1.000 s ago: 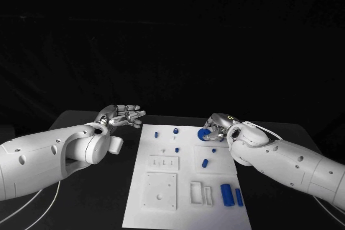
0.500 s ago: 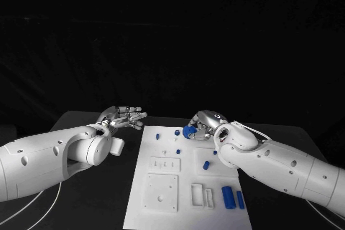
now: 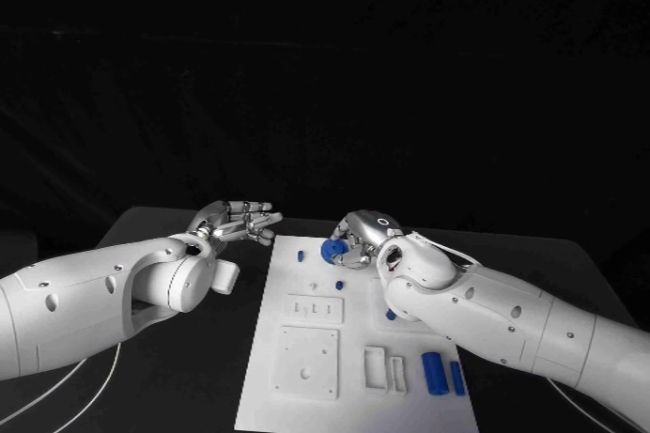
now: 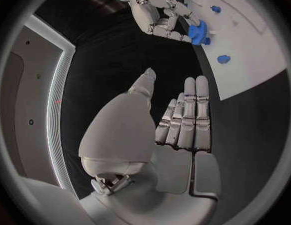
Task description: Assemble the parts on the task board
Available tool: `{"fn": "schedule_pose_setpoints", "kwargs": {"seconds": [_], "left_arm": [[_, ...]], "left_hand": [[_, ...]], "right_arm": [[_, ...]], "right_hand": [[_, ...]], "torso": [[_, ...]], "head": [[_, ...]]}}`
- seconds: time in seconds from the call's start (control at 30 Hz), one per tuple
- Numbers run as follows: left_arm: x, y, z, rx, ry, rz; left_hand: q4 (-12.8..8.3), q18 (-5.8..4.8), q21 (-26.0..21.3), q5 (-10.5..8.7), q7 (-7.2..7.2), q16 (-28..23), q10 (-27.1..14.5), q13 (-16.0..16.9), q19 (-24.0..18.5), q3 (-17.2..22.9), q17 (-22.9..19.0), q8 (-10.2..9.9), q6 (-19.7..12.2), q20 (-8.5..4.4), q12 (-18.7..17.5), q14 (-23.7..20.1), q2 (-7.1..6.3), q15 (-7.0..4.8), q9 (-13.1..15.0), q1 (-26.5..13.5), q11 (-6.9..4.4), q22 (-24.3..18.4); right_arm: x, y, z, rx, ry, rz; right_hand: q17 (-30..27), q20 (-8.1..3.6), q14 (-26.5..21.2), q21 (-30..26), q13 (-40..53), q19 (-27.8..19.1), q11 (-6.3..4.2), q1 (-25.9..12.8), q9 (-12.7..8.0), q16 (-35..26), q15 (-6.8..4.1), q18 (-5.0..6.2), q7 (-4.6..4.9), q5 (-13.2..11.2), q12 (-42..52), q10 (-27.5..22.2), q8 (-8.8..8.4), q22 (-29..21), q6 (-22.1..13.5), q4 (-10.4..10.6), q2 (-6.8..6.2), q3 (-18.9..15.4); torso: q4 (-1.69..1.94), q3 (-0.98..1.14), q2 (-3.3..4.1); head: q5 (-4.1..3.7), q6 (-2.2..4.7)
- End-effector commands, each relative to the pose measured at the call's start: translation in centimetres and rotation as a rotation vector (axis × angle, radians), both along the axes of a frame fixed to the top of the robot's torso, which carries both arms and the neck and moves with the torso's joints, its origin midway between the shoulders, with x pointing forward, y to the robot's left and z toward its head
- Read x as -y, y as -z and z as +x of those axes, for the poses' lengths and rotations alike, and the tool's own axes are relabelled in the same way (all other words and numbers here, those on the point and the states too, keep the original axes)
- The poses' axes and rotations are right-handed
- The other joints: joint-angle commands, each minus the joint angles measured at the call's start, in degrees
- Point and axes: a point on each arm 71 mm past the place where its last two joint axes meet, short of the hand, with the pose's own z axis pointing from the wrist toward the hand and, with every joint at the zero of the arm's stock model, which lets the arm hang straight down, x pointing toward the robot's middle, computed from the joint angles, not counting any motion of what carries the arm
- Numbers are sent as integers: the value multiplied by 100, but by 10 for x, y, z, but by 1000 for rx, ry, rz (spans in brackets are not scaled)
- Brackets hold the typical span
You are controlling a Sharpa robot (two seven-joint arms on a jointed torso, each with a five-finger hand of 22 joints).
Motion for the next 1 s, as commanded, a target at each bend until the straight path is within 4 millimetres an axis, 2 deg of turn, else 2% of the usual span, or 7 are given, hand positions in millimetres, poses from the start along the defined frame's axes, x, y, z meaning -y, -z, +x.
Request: {"fn": "schedule_pose_setpoints", "kwargs": {"seconds": [0.03,0.37,1.0], "left_arm": [[4,-2,0,8,20,-2],[6,-2,0,9,23,-2],[5,-2,1,9,22,0]], "left_hand": [[33,31,-4,-31,-1,20,-26,-4,25,9,7,5,-18,2,-7,13,-13,-1,-6,22,1,-6],[33,31,-4,-31,-1,20,-26,-4,25,9,7,5,-18,2,-7,13,-13,-1,-6,22,1,-6],[16,32,-1,-31,-2,23,-32,-4,25,12,7,5,-21,3,-7,9,-7,0,-6,16,1,-5]], "right_arm": [[-5,1,0,25,-13,-12],[-13,13,0,-5,-25,-29],[-6,27,0,-50,-12,-75]], "right_hand": [[-6,-36,7,3,265,382,-13,-51,141,-24,-26,-70,-149,-11,-24,5,19,675,418,10,-1,7],[-15,-31,6,2,264,382,-9,-52,117,-38,-23,-63,-146,10,-30,0,20,674,407,21,0,-40],[-26,-26,5,-20,257,380,-9,-51,103,-58,-20,-59,-147,21,-45,-9,20,669,406,38,10,-94]], "torso": [[22,-19,13],[12,-19,3],[7,-16,1]], "head": [[-3,4],[36,1],[55,-43]]}}
